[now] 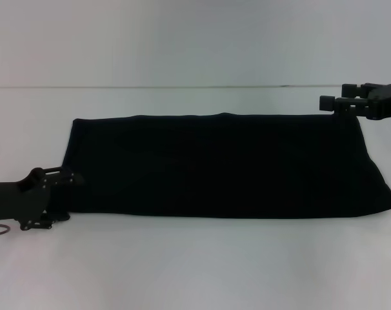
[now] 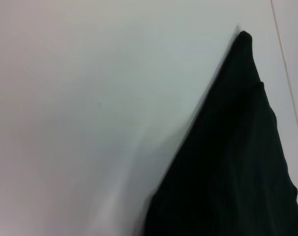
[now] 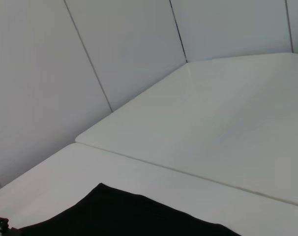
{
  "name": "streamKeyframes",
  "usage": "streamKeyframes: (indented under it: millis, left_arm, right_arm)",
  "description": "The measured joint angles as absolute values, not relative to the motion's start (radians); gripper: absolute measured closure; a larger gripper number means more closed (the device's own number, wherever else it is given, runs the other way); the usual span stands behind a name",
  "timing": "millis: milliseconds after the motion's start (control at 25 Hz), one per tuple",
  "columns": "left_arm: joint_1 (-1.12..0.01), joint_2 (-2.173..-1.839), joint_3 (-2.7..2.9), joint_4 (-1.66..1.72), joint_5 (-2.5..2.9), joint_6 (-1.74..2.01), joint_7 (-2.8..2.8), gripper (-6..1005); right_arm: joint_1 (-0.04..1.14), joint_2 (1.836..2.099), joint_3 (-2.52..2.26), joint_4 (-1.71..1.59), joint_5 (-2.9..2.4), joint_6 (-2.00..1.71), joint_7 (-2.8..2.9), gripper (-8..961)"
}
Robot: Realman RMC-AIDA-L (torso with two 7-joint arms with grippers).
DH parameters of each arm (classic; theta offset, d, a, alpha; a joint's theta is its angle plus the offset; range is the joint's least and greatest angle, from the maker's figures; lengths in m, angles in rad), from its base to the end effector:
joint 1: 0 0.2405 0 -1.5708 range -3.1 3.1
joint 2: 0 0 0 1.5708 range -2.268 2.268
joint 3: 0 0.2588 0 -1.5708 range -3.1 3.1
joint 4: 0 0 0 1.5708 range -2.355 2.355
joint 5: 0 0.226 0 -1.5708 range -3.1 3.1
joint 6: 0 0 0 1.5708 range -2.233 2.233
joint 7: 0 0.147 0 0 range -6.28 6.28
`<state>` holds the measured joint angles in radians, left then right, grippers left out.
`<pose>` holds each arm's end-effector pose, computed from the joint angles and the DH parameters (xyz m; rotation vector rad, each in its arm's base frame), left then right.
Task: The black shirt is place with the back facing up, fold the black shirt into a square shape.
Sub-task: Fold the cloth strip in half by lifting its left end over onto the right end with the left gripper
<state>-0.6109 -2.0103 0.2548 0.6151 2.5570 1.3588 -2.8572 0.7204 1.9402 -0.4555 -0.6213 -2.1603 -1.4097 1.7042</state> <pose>-0.3574 0.3595 0.0377 -1.3851 -2.4375 -0.6156 0.2670 0.4251 0.0741 -2.4472 0.9072 0.6233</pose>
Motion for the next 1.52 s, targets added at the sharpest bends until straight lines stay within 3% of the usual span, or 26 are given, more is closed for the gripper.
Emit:
streamKeyframes:
  millis: [1520]
  left_arm:
    - [-0.607,-2.010,0.255,0.615,2.557,1.317,-2.849,155]
  right_arm:
    - [0.718,1.941,-0.456,-0.621,-2.160,-1.399,1.701,38]
